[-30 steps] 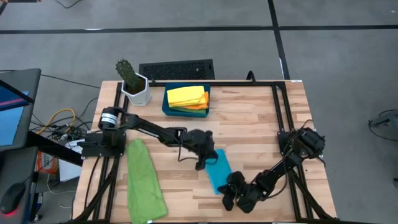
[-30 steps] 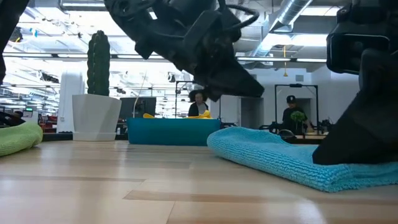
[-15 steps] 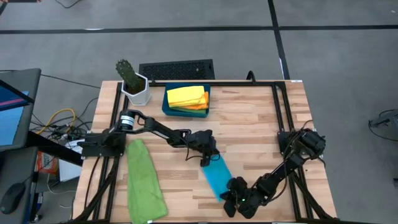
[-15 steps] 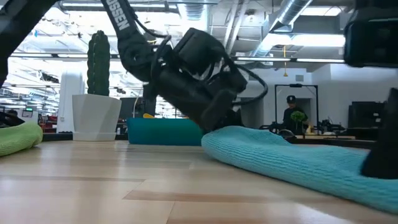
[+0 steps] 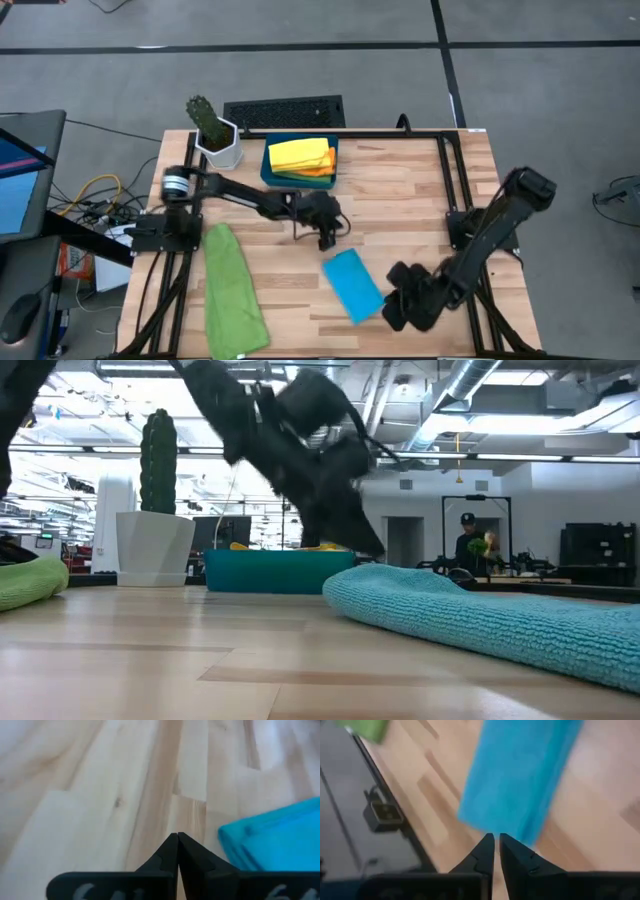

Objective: Fold microfiber towels
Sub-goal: Put the blue towel into the blue bin

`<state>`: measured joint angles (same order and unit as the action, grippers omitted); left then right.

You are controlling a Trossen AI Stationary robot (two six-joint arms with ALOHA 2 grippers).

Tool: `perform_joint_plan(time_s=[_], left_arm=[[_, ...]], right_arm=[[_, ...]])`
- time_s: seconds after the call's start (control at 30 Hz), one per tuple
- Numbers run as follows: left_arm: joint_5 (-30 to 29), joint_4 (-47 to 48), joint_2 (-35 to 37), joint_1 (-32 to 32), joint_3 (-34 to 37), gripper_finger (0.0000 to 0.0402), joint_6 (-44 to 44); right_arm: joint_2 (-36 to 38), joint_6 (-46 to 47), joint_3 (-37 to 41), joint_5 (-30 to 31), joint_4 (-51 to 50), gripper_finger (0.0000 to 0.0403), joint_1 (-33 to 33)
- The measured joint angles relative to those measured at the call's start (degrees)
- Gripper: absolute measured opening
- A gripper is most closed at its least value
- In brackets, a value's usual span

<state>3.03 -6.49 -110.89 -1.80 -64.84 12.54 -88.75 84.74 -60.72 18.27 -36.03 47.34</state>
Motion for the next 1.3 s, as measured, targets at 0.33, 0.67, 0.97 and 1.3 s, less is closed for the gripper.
perform_joint_plan(time_s=[0.33, 0.67, 0.97, 1.3], left_arm=[[3.49, 9.43, 14.87, -2.08, 0.0, 0.0, 9.37], [4.18, 9.82, 16.1, 0.51, 0.02, 0.0, 10.66], [4.17, 12.67, 16.1, 1.84, 0.02, 0.0, 11.27], [5.79, 15.34, 16.12, 1.94, 0.02, 0.0, 12.94]], right_arm=[[-1.39, 11.58, -0.03, -14.66, -6.99, 0.0095, 0.11], [-8.17, 12.59, -0.01, -13.64, -3.53, 0.024, -5.44], [-13.54, 12.05, -0.07, -12.92, 6.29, 0.0255, -8.32], [-17.11, 10.75, -0.49, -19.65, 1.49, 0.0225, -7.83]])
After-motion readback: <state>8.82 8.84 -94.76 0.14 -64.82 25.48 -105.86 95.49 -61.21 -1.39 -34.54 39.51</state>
